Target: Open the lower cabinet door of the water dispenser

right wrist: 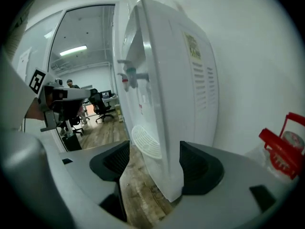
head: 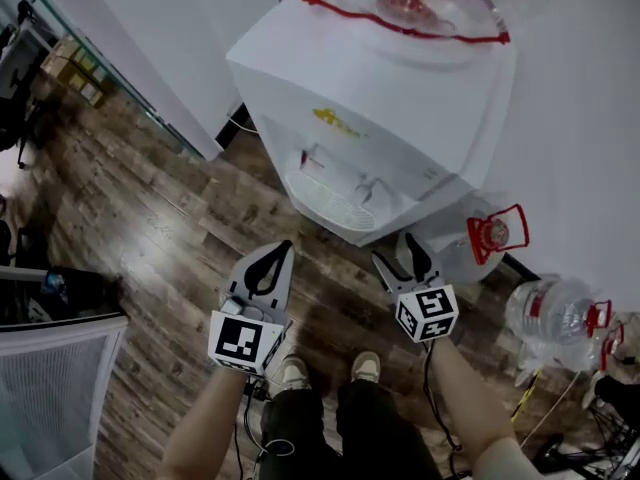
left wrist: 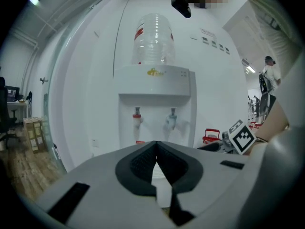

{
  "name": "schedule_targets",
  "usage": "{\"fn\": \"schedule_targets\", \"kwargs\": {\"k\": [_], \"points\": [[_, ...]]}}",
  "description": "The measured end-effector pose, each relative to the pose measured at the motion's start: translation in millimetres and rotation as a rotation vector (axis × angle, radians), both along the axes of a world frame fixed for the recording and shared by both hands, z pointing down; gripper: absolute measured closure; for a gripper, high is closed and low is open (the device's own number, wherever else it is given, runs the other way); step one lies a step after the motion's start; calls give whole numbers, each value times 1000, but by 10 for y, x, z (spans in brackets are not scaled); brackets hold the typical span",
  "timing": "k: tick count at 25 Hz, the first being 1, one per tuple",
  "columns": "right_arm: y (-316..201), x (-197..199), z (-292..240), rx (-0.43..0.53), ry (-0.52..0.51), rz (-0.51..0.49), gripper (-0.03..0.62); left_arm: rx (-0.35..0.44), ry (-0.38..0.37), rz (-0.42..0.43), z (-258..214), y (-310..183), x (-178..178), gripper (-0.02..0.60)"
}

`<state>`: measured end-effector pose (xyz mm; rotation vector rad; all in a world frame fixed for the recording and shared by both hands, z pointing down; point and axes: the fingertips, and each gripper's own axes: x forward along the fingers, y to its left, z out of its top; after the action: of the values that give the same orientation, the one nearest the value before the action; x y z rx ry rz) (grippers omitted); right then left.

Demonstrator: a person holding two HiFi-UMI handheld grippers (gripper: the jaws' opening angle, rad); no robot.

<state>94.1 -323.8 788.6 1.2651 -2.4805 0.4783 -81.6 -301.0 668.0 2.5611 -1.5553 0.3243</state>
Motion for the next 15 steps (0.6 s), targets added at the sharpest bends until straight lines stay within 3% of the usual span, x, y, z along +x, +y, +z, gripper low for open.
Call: {"fn": "schedule_targets", "kwargs": {"k": [8, 15], "points": [[-177, -81, 820, 19, 40, 7, 276, 12, 17, 32, 711, -130, -32, 575], [-415, 13, 1359, -10, 39, 96, 276, 7, 42, 33, 1123, -220, -24, 575]]}}
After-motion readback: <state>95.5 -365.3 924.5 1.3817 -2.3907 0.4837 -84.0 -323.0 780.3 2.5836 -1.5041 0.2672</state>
